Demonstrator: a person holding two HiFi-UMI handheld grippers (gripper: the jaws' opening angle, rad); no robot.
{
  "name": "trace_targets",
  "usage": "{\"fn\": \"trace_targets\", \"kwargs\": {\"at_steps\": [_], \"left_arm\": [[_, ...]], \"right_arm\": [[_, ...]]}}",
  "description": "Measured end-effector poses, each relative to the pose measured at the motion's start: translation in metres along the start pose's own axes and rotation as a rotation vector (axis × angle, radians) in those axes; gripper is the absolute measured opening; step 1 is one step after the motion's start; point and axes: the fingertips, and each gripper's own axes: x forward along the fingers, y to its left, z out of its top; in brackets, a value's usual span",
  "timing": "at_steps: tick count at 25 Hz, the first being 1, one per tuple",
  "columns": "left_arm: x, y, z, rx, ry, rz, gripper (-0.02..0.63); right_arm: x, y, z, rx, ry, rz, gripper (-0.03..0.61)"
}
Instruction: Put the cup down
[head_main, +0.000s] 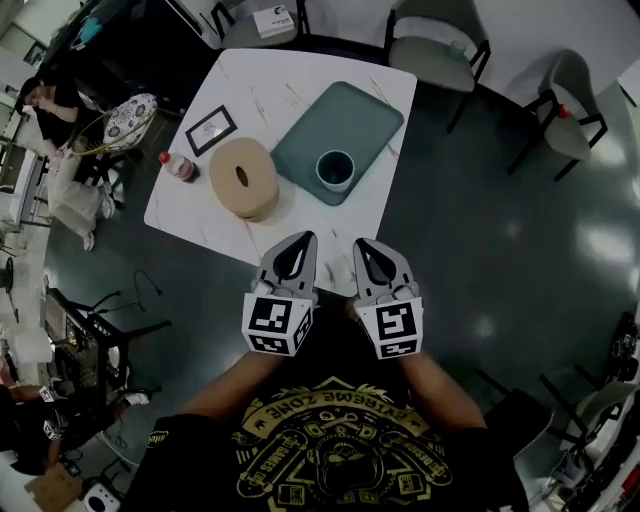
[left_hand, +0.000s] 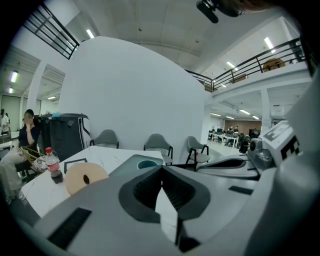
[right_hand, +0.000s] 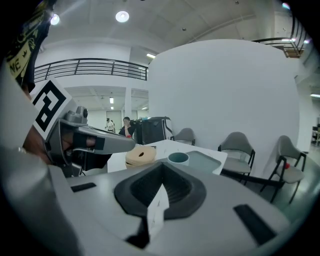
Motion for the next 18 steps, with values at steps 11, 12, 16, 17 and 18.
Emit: {"fn": "trace_targets", "kwargs": {"at_steps": [11,12,16,17,18], "left_arm": [[-0.027,-0.016,0.001,0.015,-0.008,-0.092,0.009],[-0.03,-0.016,0.001,0.02,-0.009,-0.099,0.009],[-0.05,-0.007,0.0,0.033,-0.017,-0.123,0.009],[-0.056,-0.005,-0.001,0.035,-0.019,-0.129,0.009],[-0.062,-0.002,-0.001,0.037,-0.021,-0.134,0.009]], "right_arm": [[-0.041,-0.001,0.013,0.045,-0.025,-0.079,0.008],[-0.043,0.002,0.011,0.05,-0.023,-0.086,0.008],[-0.052,0.018,0.008,0.064,-0.014,-0.119,0.008],[-0.055,0.024,0.008,0.065,-0.008,-0.126,0.008],[-0.057,0.031,0.008,0.066,-0.004,-0.133,0.008]]}}
